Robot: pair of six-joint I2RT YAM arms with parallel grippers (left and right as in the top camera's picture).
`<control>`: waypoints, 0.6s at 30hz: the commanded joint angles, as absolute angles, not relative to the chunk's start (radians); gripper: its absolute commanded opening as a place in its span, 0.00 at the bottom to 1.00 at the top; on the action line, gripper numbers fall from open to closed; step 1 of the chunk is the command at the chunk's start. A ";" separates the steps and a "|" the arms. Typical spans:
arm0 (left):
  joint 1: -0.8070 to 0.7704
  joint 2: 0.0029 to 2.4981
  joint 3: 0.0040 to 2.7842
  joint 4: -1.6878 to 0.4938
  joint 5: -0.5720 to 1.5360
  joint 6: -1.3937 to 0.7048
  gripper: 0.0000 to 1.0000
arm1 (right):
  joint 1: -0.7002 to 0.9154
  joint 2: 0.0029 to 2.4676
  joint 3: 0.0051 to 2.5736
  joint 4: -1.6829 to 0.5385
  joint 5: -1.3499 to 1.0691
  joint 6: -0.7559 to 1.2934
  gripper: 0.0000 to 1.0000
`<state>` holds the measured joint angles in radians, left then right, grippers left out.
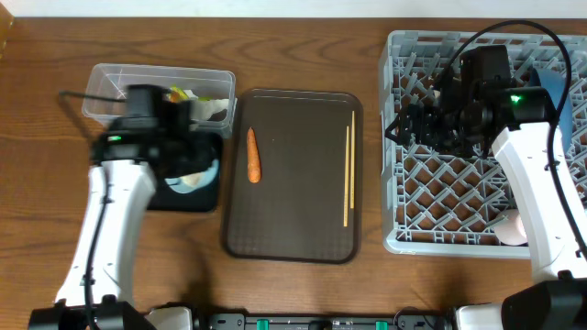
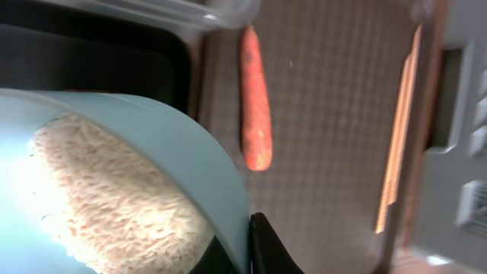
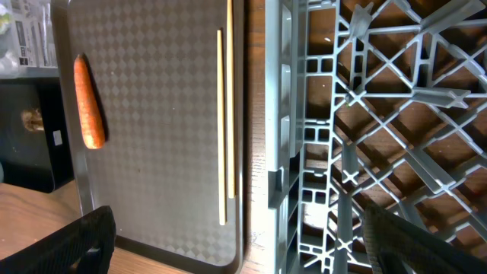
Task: Sort waste into correct bins and load items into the dishwasher rack
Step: 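Tip the white bowl over the black tray with the left gripper, emptying rice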
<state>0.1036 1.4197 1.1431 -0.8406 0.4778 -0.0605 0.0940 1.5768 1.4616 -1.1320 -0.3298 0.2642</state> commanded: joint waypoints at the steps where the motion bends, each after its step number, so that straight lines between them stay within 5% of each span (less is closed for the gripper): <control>1: 0.247 1.423 1.142 -0.831 0.766 0.062 0.06 | 0.100 1.570 1.468 -1.130 -0.340 0.276 0.96; 7: 0.487 1.433 1.009 -0.657 1.130 0.109 0.06 | 0.100 1.570 1.468 -1.122 -0.341 0.276 0.96; 18: 0.655 1.444 0.871 -0.435 1.367 0.134 0.06 | 0.100 1.570 1.468 -1.122 -0.341 0.276 0.96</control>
